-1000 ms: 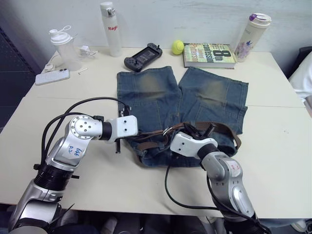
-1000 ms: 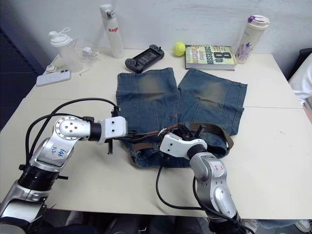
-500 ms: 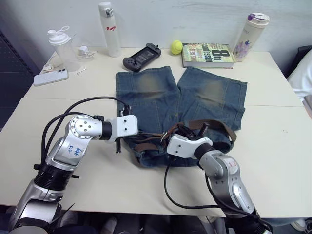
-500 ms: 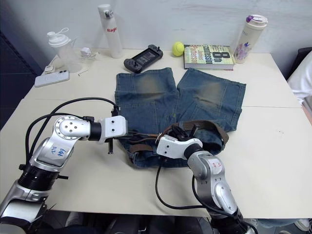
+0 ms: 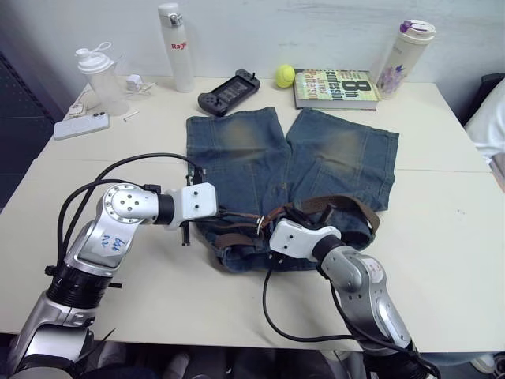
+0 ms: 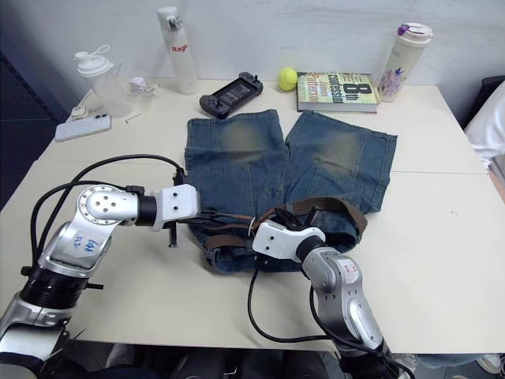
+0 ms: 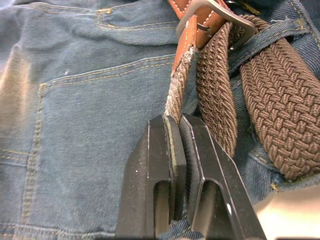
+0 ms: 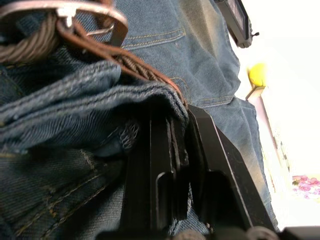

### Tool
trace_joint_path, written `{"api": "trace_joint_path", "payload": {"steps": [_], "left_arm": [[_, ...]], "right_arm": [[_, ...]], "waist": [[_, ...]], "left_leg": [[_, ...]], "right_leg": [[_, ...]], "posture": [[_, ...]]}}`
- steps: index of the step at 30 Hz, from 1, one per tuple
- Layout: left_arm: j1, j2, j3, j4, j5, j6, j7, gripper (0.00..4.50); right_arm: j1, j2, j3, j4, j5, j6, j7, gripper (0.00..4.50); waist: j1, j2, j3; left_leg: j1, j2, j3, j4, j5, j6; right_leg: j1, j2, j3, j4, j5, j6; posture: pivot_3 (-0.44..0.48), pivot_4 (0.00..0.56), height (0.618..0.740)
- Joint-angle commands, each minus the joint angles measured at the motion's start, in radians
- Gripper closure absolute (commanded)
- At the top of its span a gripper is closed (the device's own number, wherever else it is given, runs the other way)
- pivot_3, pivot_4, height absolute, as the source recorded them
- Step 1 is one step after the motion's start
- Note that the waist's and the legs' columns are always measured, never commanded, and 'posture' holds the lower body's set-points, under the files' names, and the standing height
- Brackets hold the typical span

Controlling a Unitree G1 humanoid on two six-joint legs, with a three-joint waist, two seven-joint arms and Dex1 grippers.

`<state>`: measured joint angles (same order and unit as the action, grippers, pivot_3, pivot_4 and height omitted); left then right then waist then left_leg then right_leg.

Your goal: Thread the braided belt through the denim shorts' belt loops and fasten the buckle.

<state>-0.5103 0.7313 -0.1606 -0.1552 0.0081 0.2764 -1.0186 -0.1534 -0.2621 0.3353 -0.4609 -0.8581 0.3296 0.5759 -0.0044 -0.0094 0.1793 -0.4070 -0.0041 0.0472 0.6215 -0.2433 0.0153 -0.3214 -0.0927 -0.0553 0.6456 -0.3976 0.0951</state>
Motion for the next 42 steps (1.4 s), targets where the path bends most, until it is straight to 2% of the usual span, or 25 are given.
{"api": "trace_joint_path", "payload": {"steps": [1, 28, 42], "left_arm": [[0.009, 0.024, 0.032, -0.044, -0.023, -0.013, -0.003, 4.5], [0.007, 0.026, 0.004, -0.054, -0.018, -0.002, 0.012, 4.5], [-0.021, 0.038, -0.037, 0.026, 0.087, -0.109, 0.039, 4.5]], "right_arm": [[-0.003, -0.014, -0.007, -0.004, 0.017, -0.003, 0.001, 4.42], [-0.042, -0.002, 0.028, -0.014, 0.047, -0.003, 0.017, 4.42], [-0.034, 0.005, 0.033, -0.022, 0.041, 0.002, 0.018, 4.42]], "waist": [[0.001, 0.0, 0.0], [0.0, 0.0, 0.0], [0.0, 0.0, 0.0]], "left_leg": [[0.0, 0.0, 0.0, 0.0, 0.0, 0.0], [0.0, 0.001, 0.004, -0.001, 0.0, 0.0], [0.0, 0.001, 0.005, -0.001, 0.0, 0.0]], "right_leg": [[0.0, 0.0, 0.0, 0.0, 0.0, 0.0], [-0.002, 0.0, 0.003, 0.0, 0.0, 0.0], [-0.003, 0.0, 0.003, 0.001, 0.0, 0.0]], "posture": [[0.0, 0.15, 0.74], [0.0, 0.15, 0.74], [0.0, 0.15, 0.74]]}}
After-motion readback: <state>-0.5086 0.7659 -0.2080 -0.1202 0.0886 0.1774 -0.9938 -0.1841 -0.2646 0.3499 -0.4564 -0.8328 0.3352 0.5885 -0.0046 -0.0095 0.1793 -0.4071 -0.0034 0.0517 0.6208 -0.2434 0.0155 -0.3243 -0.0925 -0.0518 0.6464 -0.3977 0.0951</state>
